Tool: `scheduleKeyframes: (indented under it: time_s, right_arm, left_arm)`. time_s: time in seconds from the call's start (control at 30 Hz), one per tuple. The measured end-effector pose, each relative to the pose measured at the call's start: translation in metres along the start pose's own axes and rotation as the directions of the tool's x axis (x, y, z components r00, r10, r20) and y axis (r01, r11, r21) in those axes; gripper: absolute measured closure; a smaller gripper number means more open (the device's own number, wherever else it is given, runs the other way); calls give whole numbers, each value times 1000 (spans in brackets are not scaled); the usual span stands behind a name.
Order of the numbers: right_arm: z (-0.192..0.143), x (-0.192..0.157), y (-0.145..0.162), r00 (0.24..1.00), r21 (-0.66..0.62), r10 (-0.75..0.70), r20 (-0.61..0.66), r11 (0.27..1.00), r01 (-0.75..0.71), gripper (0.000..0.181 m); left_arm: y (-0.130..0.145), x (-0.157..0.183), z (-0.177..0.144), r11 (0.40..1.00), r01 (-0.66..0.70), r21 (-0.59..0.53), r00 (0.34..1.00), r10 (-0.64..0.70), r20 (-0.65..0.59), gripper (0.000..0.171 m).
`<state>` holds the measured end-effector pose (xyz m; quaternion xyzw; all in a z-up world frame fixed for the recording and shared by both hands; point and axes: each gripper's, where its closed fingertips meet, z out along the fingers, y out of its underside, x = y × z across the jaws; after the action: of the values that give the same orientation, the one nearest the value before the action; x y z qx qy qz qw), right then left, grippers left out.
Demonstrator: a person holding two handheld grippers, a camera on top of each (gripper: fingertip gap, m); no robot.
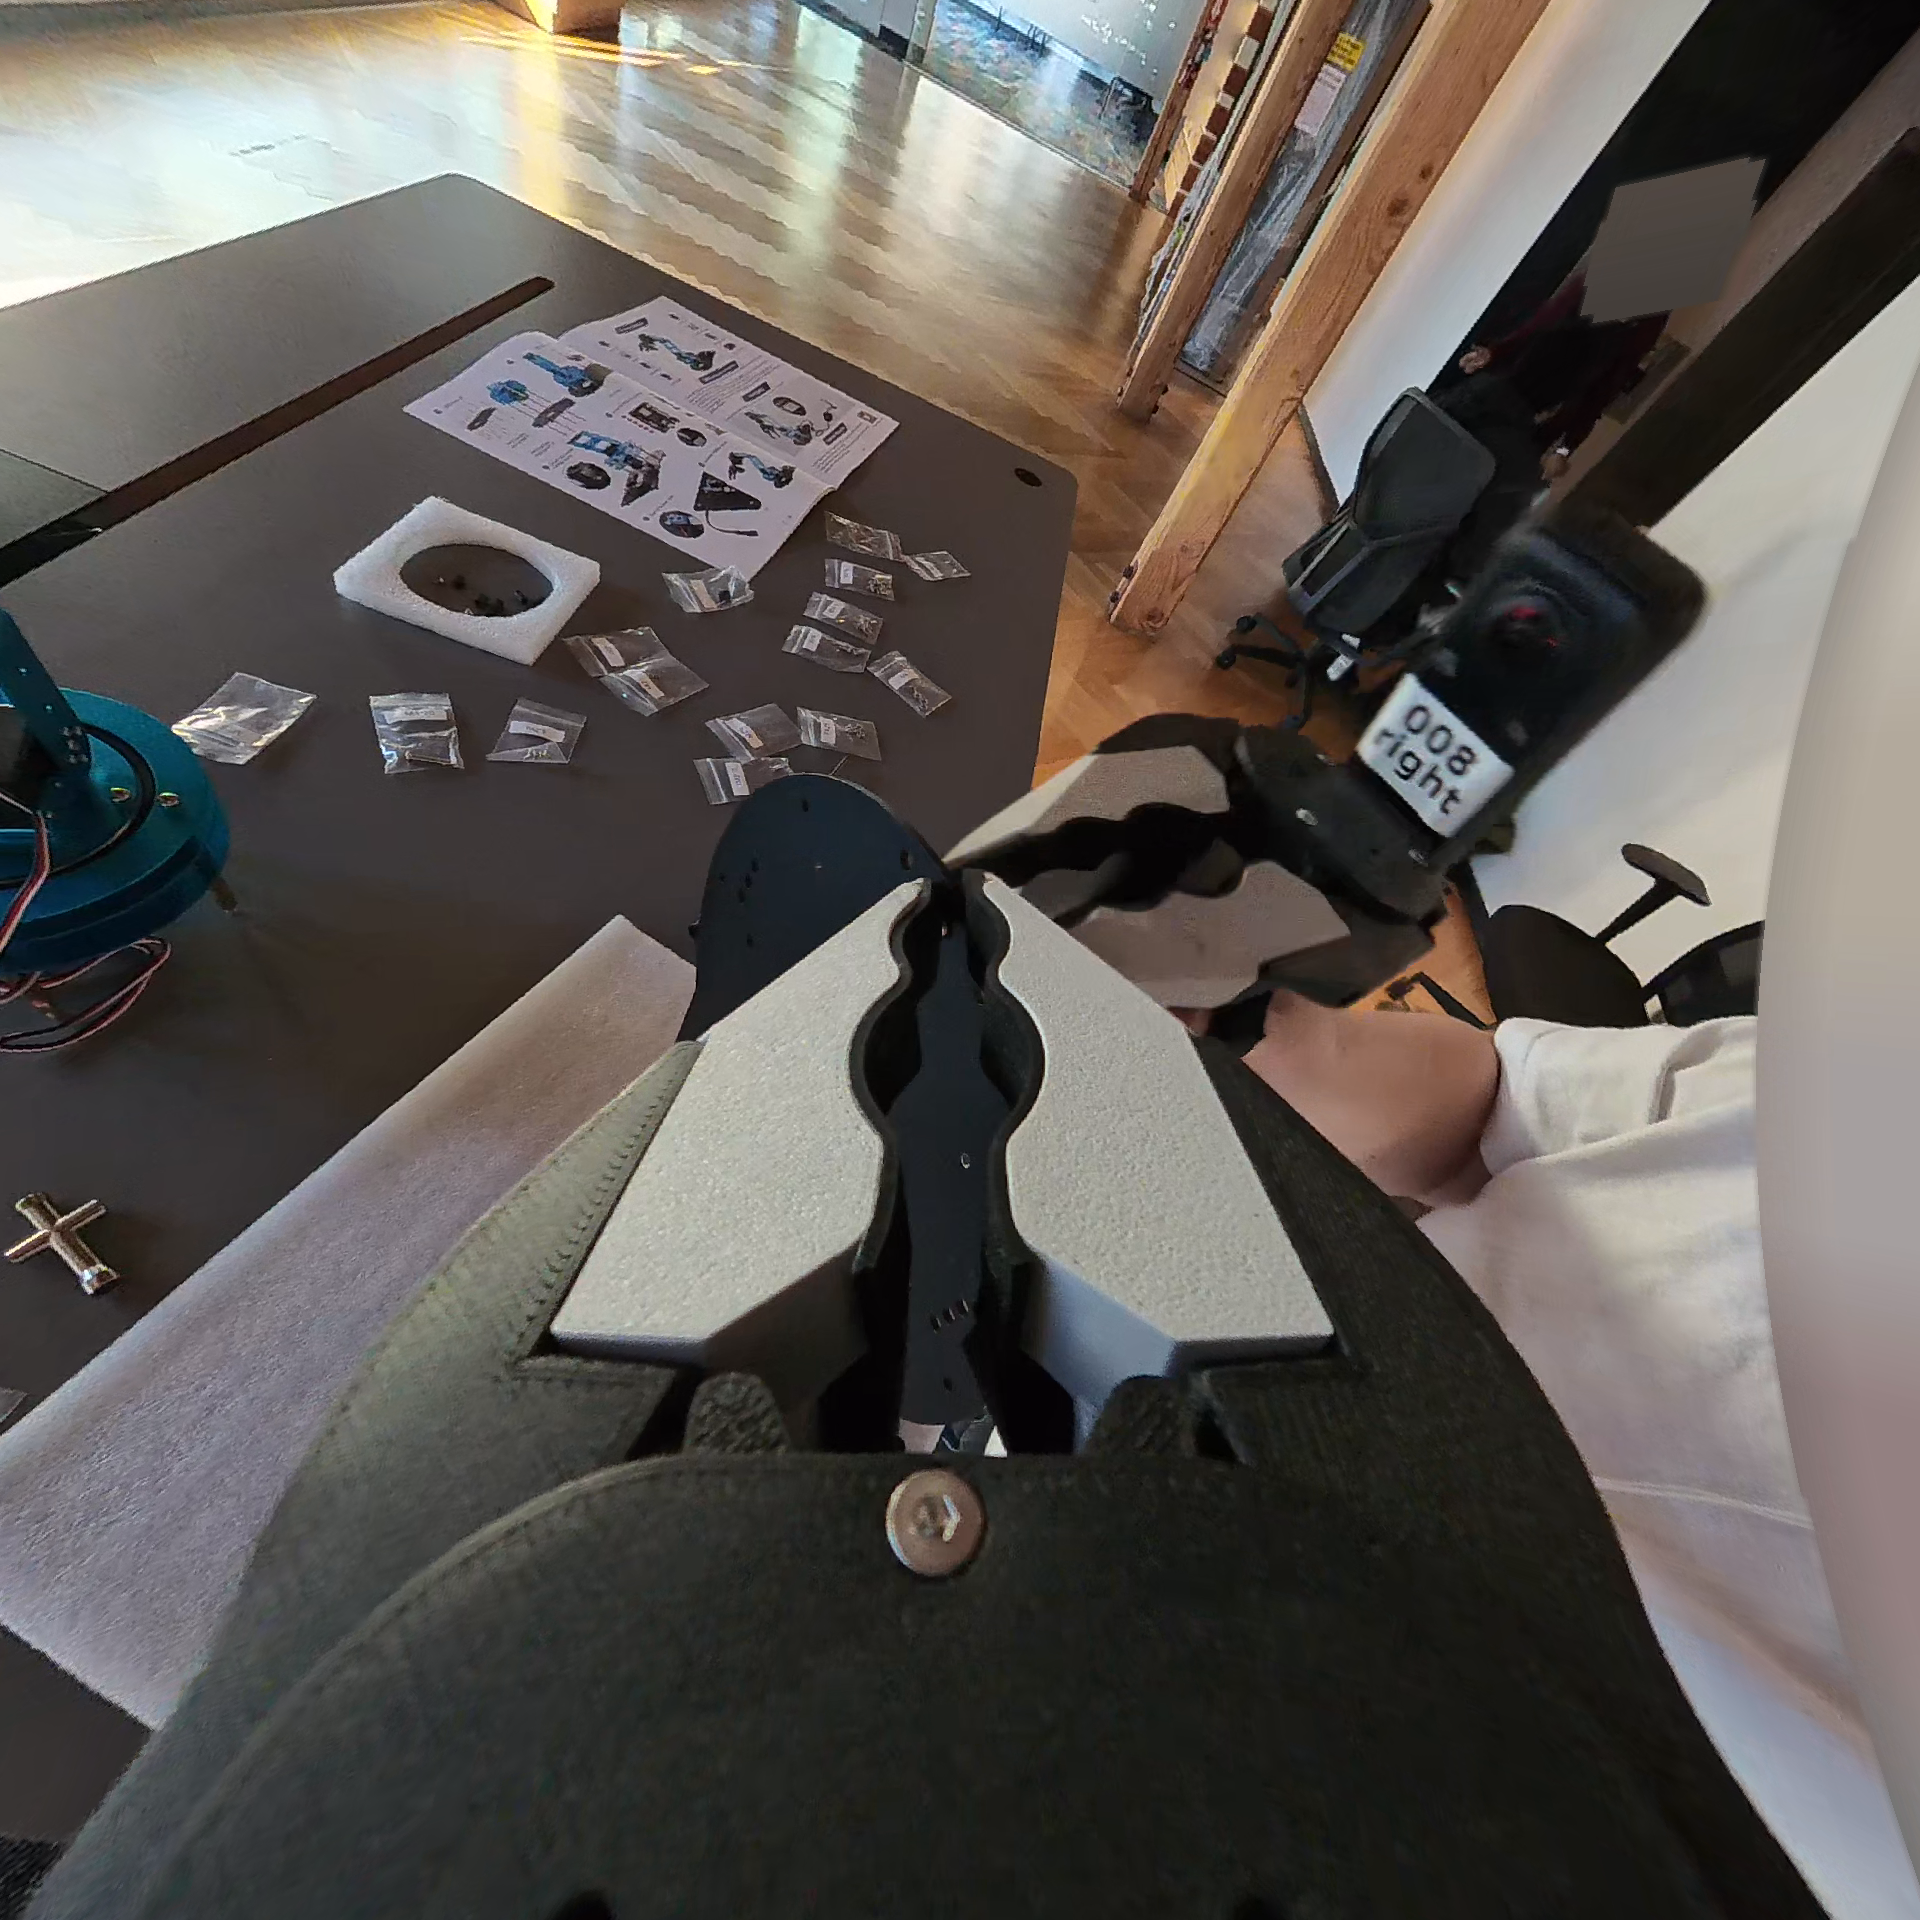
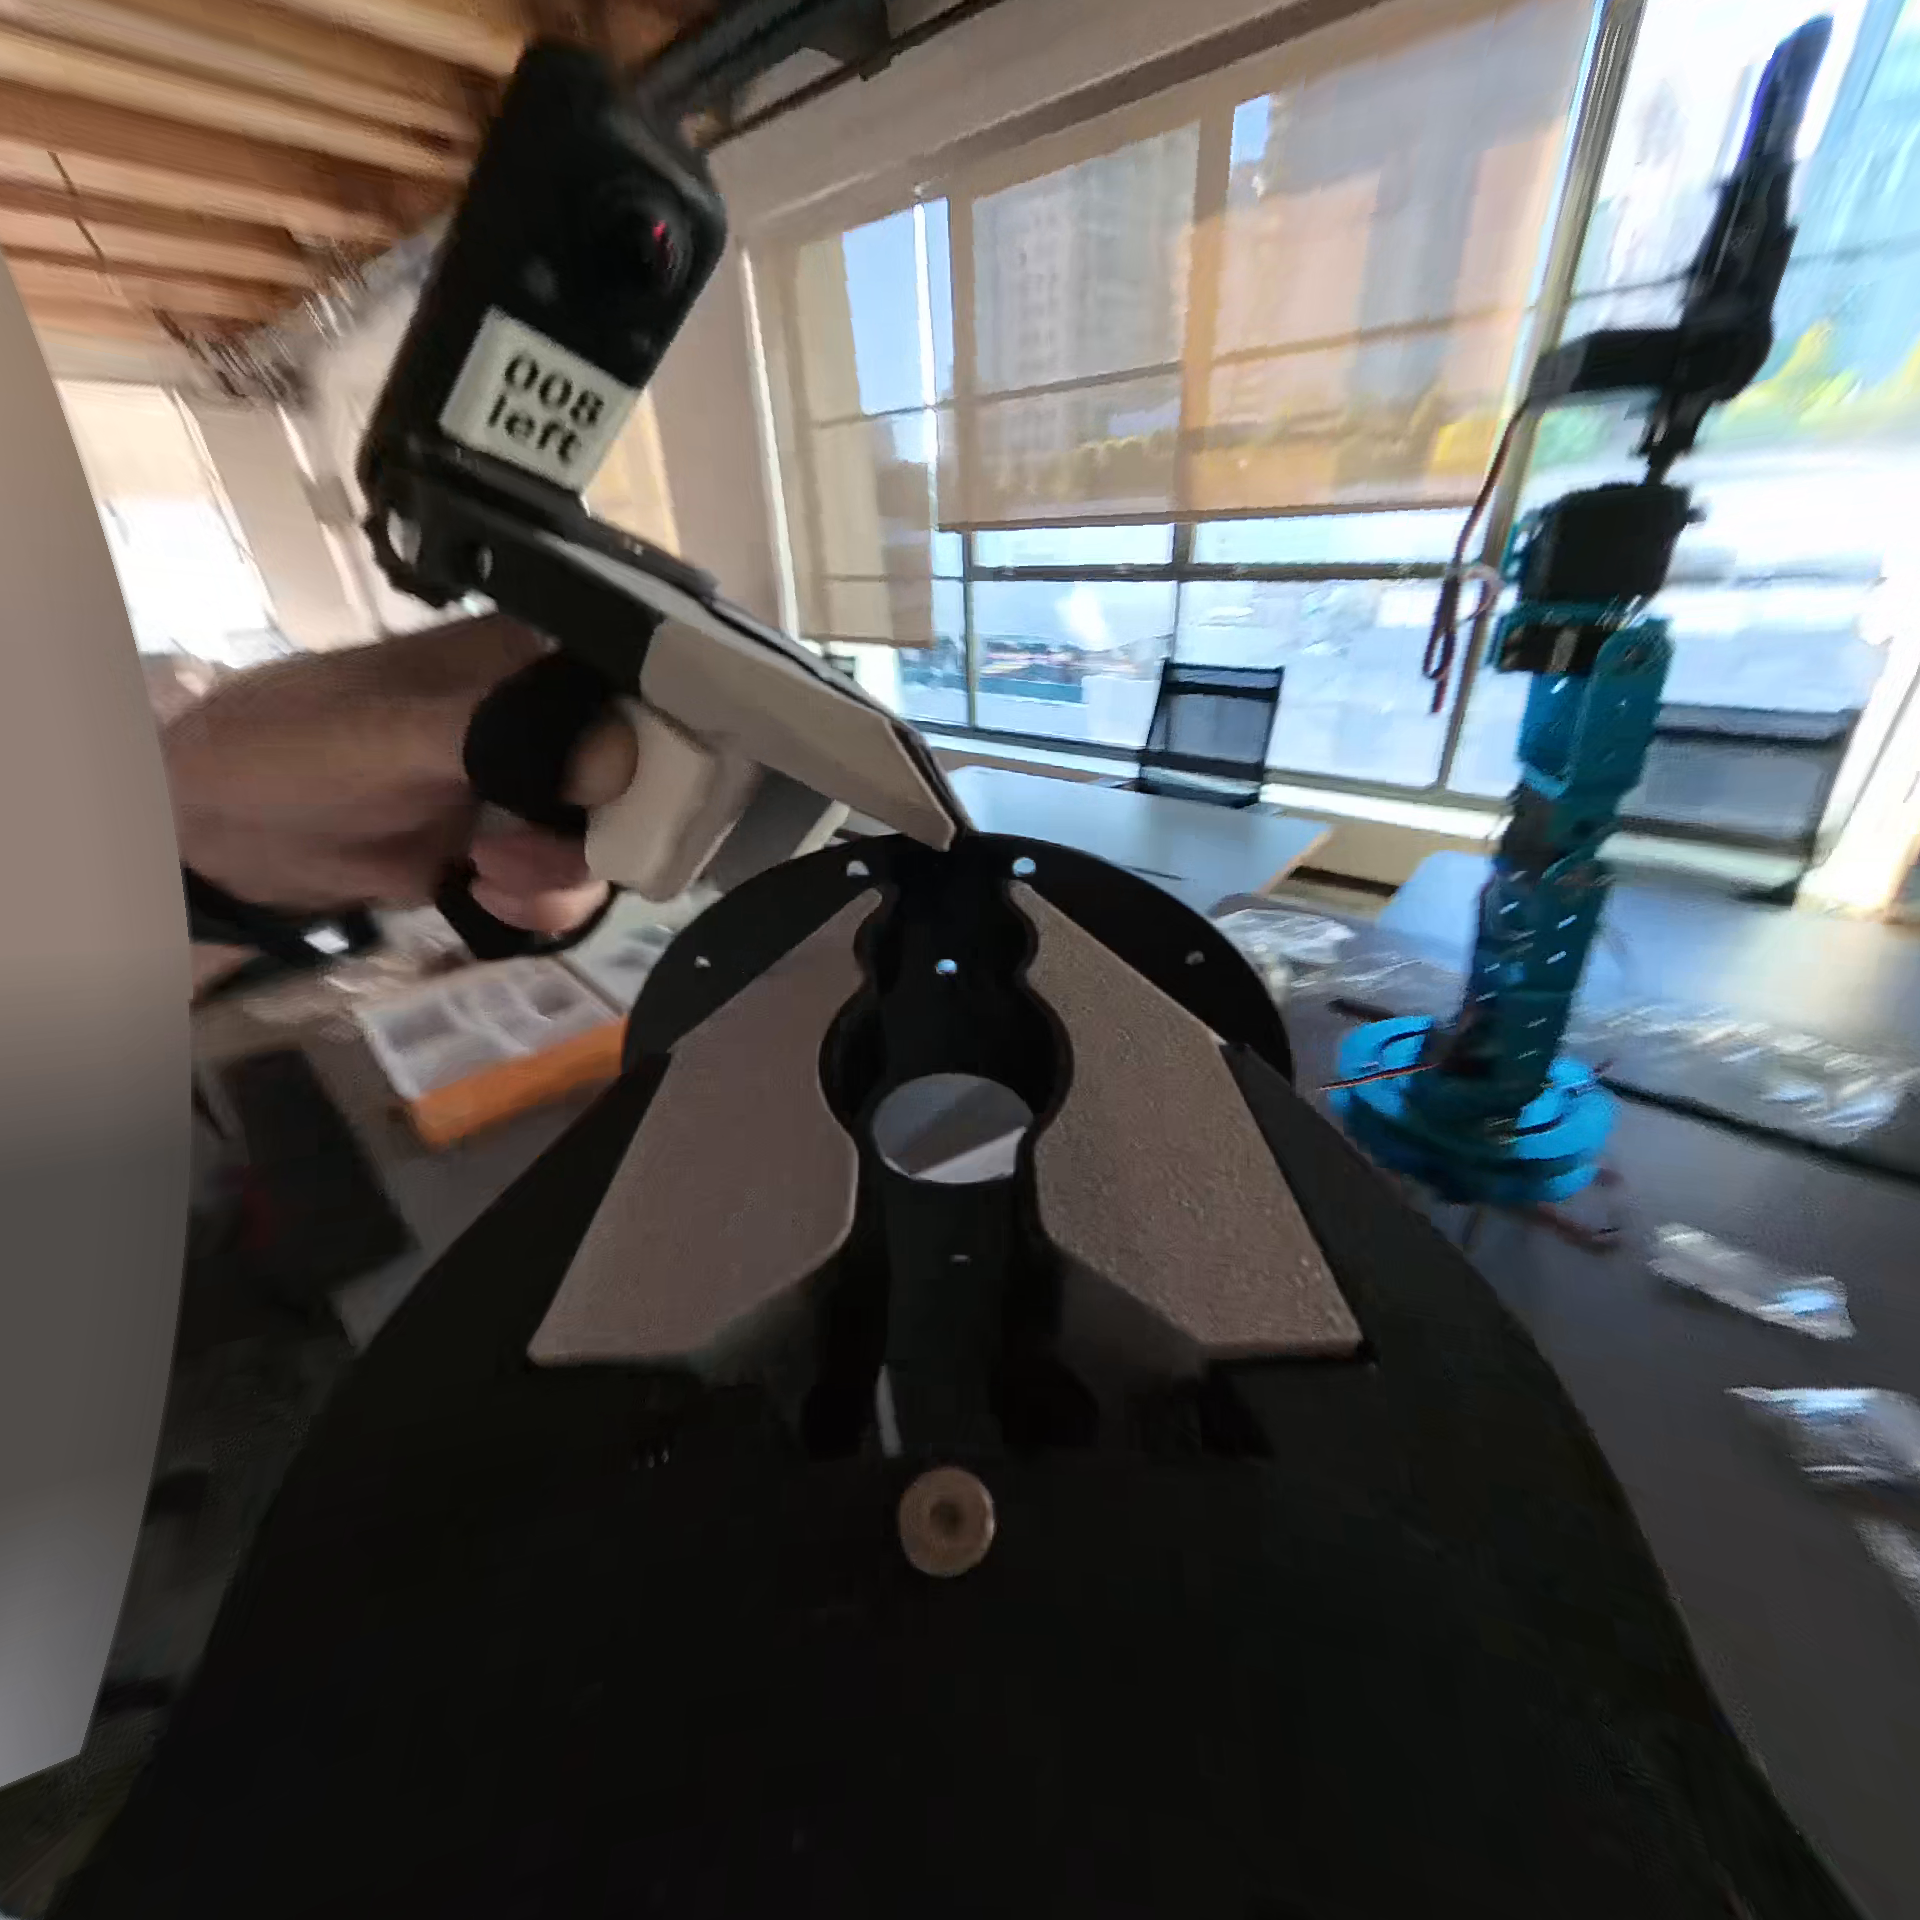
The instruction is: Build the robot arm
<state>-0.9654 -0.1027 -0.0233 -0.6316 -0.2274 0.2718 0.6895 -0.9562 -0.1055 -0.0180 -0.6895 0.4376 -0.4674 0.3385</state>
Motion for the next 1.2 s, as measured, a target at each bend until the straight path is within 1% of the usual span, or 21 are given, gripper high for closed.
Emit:
scheduleKeyframes:
  time_s: [0.1,0.17,0.2,0.27,0.33,0.37,0.4,0.47,0.5,0.53,0.67,0.73,0.8,0.87,0.9,0.97,1.03,1.1,1.13,1.2]
  right_arm:
    - [2,-1,3,978,-69,-202,-53,978,198,173]
    - [1,-2,0,965,-69,-252,-77,967,246,174]
    - [1,-2,1,965,-70,-248,-82,968,242,175]
    - [1,-1,2,982,-70,-173,-76,983,168,177]
    - [2,-1,3,999,-79,-10,-41,997,7,178]
    - [3,-1,3,996,-88,90,-21,992,-92,178]
    - [3,-2,3,980,-97,199,-2,975,-198,178]
    - [4,-5,4,919,-110,392,47,916,-385,178]
    - [4,-5,3,896,-108,438,68,896,-430,178]
    - [4,-5,3,896,-104,438,76,897,-430,178]
    - [5,-4,4,945,-86,325,35,943,-321,178]
    - [4,-3,4,954,-86,298,31,952,-295,178]
    - [3,-3,4,956,-81,292,38,954,-288,178]
    - [3,-3,4,958,-66,282,54,958,-278,178]
    - [3,-4,4,960,-62,274,61,961,-271,178]
    - [4,-3,5,967,-47,246,69,969,-243,178]
    - [6,-3,5,971,-40,223,81,975,-220,178]
    - [7,-3,5,972,-48,216,97,976,-212,178]
    - [8,-3,5,971,-53,215,106,976,-210,178]
    - [9,-3,5,969,-61,213,127,976,-207,178]
  left_arm:
    - [0,0,0,1000,2,0,1000,-2,-1,168]
    - [0,1,0,1000,3,-2,1000,-3,-6,168]
    - [0,1,0,1000,2,-1,1000,-2,-7,168]
    - [0,1,0,1000,0,1,1000,0,-5,169]
    - [-1,0,0,1000,2,6,1000,-2,-1,169]
    - [-1,-1,0,1000,1,9,1000,-1,3,169]
    - [-2,-1,0,1000,-3,12,1000,3,8,170]
    - [-3,-2,-1,1000,-7,18,1000,7,10,171]
    - [-3,-2,-1,1000,1,20,1000,-1,3,171]
    - [-3,-2,-1,1000,8,23,1000,-8,-3,171]
    - [-4,-3,-1,999,25,35,1000,-24,-20,171]
    - [-4,-1,-2,998,39,44,999,-37,-36,170]
    - [-4,2,-7,996,66,58,996,-62,-64,150]
    - [-2,6,-16,994,72,84,994,-65,-92,146]
    - [1,8,-19,994,62,92,994,-53,-97,143]
    - [9,15,-25,992,0,127,994,13,-106,142]
    - [14,9,-26,979,-127,160,991,132,-23,138]
    - [9,2,-28,941,-283,184,959,274,72,136]
    - [7,2,-27,923,-335,186,942,325,87,137]
    - [5,5,-23,908,-381,173,924,375,71,142]
